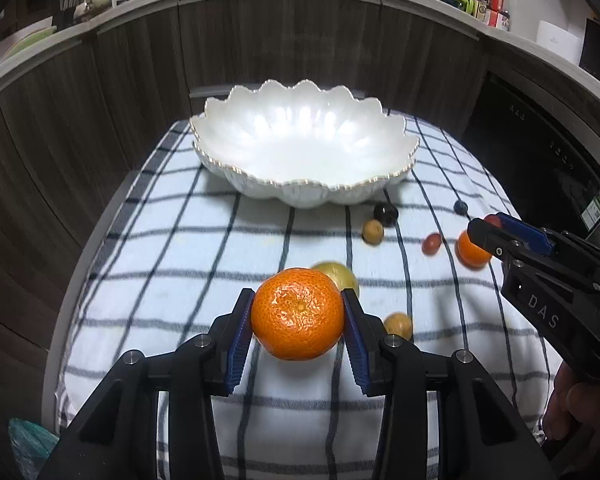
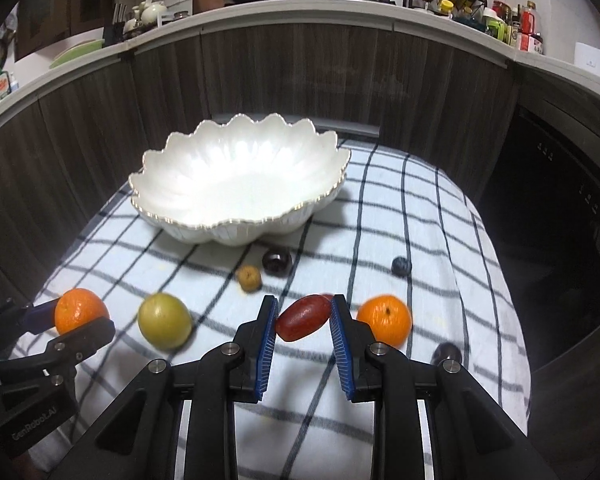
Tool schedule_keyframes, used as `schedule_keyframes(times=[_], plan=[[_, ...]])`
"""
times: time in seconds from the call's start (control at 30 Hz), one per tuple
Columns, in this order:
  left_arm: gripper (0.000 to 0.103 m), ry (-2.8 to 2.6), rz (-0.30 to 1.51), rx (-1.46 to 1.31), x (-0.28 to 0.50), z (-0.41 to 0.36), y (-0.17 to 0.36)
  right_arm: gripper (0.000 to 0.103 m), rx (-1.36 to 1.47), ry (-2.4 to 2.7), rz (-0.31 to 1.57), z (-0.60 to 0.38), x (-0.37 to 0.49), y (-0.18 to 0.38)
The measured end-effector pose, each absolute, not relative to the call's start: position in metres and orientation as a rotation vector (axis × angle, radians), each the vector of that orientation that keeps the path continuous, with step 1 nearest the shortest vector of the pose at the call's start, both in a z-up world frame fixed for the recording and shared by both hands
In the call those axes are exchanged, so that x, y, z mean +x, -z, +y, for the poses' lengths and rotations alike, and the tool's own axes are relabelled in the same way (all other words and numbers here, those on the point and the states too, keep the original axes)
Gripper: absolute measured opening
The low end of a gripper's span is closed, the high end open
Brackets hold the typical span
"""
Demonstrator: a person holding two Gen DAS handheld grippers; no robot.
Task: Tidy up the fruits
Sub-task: 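Carry the mandarin with the left tool while the right tool carries the grape to the bowl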
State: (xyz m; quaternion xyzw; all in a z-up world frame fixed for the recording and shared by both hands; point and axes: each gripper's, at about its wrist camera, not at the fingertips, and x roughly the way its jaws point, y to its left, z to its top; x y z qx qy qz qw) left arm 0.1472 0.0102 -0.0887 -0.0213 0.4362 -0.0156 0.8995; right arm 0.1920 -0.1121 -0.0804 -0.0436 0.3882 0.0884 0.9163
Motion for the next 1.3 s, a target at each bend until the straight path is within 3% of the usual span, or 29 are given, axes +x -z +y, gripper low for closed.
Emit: schedule_keyframes(times=[1.3], plan=[[0.042, 0.002, 0.840, -0.004, 0.258, 0.038, 0.043, 0.028, -0.083, -0.182, 0.713, -0.094, 0.289, 0.036]])
